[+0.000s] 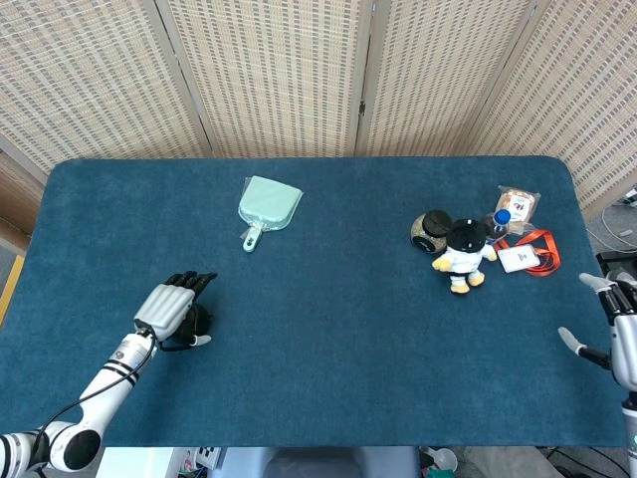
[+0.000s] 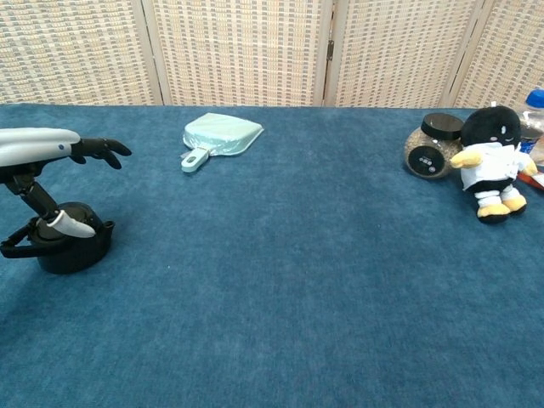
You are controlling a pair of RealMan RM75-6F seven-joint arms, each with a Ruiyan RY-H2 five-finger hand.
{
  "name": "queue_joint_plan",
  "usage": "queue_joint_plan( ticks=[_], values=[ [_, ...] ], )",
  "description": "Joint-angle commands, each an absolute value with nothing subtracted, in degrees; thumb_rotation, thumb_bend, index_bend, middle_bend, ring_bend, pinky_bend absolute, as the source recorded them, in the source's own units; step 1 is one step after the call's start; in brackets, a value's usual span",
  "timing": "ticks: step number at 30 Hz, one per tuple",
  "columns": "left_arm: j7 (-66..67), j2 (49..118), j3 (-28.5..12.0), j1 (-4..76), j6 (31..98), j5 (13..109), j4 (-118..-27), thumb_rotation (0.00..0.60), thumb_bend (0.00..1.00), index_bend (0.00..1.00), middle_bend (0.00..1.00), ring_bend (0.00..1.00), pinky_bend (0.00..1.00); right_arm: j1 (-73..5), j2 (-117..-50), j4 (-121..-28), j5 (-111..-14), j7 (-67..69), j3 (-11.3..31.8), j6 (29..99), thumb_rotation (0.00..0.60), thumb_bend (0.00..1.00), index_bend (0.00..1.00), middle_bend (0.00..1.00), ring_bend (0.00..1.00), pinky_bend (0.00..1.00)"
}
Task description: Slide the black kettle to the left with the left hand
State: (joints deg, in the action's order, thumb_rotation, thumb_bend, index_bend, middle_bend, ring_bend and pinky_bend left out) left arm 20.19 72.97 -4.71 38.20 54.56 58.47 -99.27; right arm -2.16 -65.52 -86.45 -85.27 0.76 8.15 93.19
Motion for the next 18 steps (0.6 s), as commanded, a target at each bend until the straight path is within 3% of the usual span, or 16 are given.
queue_joint_plan(
  ticks=[1, 7, 18],
  values=[
    [21.0, 73.7, -4.4, 38.4, 54.4, 57.9, -98.9, 0.498, 0.1, 0.0, 0.12, 0.06, 0.1, -2.1, -65.4, -86.3, -85.3, 1.0, 8.1, 93.2, 0.6, 0.11, 0.25, 0.3, 0.23, 0.34],
    [23.8, 74.0, -3.5, 38.5, 54.9, 56.0, -98.3, 0.594, 0.1, 0.0, 0.12, 0.06, 0.1, -2.1, -65.3, -86.2, -85.3, 1.5, 8.0, 92.9, 0.6, 0.11, 0.25, 0.3, 0.23, 0.34],
    [25.6, 71.0, -2.5, 37.8, 55.7, 51.8, -99.3, 0.6, 0.1, 0.0, 0.12, 0.06, 0.1, -2.5, -65.7, -86.2, -85.6, 1.3, 7.8, 92.1, 0.6, 0.11, 0.25, 0.3, 0.23, 0.34]
  ],
)
